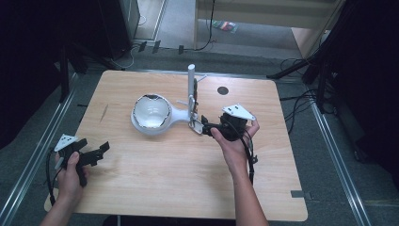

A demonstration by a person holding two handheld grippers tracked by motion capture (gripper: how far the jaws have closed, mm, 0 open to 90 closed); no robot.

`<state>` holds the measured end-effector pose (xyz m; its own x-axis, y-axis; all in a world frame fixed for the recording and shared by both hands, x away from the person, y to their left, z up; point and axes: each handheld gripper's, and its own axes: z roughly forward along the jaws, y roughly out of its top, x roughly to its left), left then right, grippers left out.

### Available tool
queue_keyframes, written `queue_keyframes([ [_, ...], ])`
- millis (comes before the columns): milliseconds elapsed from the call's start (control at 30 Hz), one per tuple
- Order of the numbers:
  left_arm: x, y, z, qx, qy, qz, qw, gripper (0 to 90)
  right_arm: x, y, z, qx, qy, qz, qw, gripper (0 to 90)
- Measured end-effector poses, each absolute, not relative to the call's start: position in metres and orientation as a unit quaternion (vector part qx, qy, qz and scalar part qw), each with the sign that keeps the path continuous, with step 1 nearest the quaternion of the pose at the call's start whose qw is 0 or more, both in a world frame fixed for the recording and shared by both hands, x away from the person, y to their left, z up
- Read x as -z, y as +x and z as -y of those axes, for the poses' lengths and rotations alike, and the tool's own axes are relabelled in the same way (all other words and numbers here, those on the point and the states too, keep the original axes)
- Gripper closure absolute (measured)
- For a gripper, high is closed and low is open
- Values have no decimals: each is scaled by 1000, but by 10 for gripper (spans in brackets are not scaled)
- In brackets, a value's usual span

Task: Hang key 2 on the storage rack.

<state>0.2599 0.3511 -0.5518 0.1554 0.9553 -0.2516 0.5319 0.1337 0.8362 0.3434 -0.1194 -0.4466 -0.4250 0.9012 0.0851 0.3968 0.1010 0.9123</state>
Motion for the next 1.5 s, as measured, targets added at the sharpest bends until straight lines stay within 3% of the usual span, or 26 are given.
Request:
queue_keyframes([
  [1500,552,260,-350,-242,614,-604,447,7,494,279,238,-428,533,-668,293,0],
])
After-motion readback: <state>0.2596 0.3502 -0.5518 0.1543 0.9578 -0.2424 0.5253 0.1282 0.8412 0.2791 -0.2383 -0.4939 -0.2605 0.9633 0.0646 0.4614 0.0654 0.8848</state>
